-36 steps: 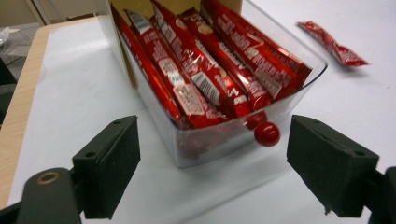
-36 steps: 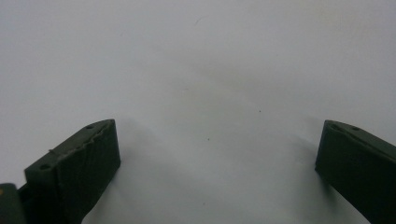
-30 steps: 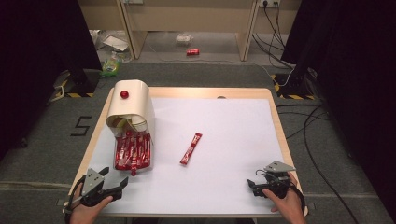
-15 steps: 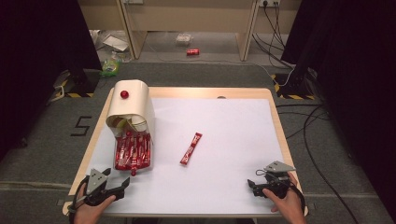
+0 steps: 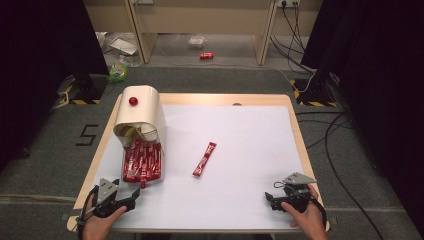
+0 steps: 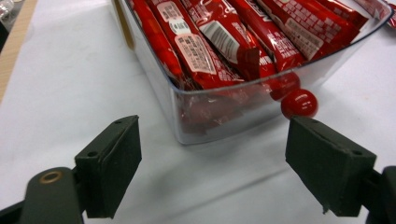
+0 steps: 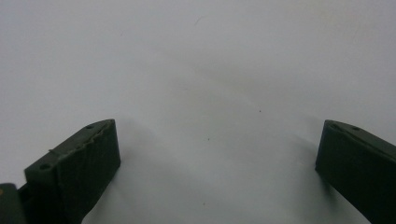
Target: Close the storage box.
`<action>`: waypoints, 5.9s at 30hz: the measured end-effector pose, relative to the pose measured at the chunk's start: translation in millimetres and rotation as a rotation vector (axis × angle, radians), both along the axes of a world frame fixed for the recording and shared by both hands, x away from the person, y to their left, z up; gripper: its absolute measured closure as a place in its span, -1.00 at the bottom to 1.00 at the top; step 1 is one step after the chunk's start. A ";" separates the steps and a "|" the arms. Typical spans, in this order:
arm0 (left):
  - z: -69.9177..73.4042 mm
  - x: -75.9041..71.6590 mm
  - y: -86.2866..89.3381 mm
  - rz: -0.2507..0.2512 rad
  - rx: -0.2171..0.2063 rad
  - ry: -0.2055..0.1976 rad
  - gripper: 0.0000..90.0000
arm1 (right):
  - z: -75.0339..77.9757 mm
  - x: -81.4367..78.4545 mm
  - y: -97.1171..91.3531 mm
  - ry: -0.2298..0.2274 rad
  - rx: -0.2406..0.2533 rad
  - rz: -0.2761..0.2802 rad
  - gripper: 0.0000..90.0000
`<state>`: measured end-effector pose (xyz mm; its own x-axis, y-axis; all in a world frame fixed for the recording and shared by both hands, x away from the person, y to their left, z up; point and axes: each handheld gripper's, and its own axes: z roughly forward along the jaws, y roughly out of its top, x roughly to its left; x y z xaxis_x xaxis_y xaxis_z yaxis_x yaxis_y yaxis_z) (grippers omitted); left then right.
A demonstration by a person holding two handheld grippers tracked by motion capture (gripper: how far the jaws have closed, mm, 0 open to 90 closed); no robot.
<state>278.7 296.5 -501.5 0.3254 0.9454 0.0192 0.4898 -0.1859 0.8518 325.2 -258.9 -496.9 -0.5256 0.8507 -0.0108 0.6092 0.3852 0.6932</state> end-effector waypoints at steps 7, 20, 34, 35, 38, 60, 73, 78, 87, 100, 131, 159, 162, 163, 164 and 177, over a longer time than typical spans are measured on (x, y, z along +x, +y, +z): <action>6.3 6.1 -0.2 0.006 -0.006 -0.016 -0.64 | 0.0 0.0 0.0 0.000 -0.001 0.000 -0.99; 12.2 13.7 -1.5 0.007 -0.024 -0.024 -0.67 | 0.0 0.0 0.0 0.000 0.000 0.000 -0.99; 17.8 30.2 3.6 0.056 -0.090 -0.038 -0.60 | 0.0 0.0 0.0 -0.001 0.000 0.000 -0.99; 18.1 30.8 3.3 0.056 -0.087 -0.038 -0.59 | 0.0 0.0 0.0 0.000 0.000 0.000 -0.99; 18.9 33.9 3.1 0.062 -0.083 -0.034 -0.60 | 0.0 0.0 0.0 0.000 0.000 0.000 -0.99; 19.2 54.1 4.6 0.083 -0.092 -0.023 -0.60 | 0.0 0.0 0.0 0.000 0.000 -0.001 -0.99; 17.8 62.5 5.6 0.091 -0.092 -0.017 -0.59 | 0.0 0.1 0.0 0.000 0.000 -0.001 -0.99; 16.2 63.8 5.7 0.096 -0.088 -0.014 -0.59 | 0.0 0.1 -0.1 0.000 0.000 0.000 -0.99; 15.2 67.6 5.5 0.103 -0.078 -0.013 -0.59 | 0.0 0.1 -0.1 0.000 0.001 0.000 -0.99; 14.1 72.6 7.0 0.101 -0.081 -0.004 -0.58 | 0.0 0.0 0.0 0.001 0.001 -0.001 -0.99; 8.7 88.7 4.9 0.118 -0.039 0.006 -0.60 | 0.0 0.1 -0.1 0.001 0.001 0.000 -0.99; 11.1 81.2 4.3 0.106 -0.064 0.017 -0.51 | 0.0 0.0 0.0 0.001 0.001 -0.001 -0.99; 11.9 78.6 4.5 0.098 -0.075 0.021 -0.52 | 0.0 0.1 -0.1 0.001 0.001 -0.001 -0.99; 12.0 78.1 4.2 0.097 -0.077 0.020 -0.52 | 0.0 0.1 -0.1 0.001 0.001 -0.001 -0.99; 12.4 77.2 3.9 0.092 -0.076 0.023 -0.52 | 0.0 0.1 -0.1 0.001 0.001 -0.001 -0.99; 12.9 67.2 -1.4 0.066 -0.095 0.030 -0.54 | 0.0 0.0 -0.1 0.001 0.001 0.000 -0.99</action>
<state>346.0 295.1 -488.6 0.2617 0.9618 -0.0807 0.5237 -0.0713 0.8489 325.2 -259.0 -496.9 -0.5253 0.8509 -0.0091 0.6099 0.3840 0.6932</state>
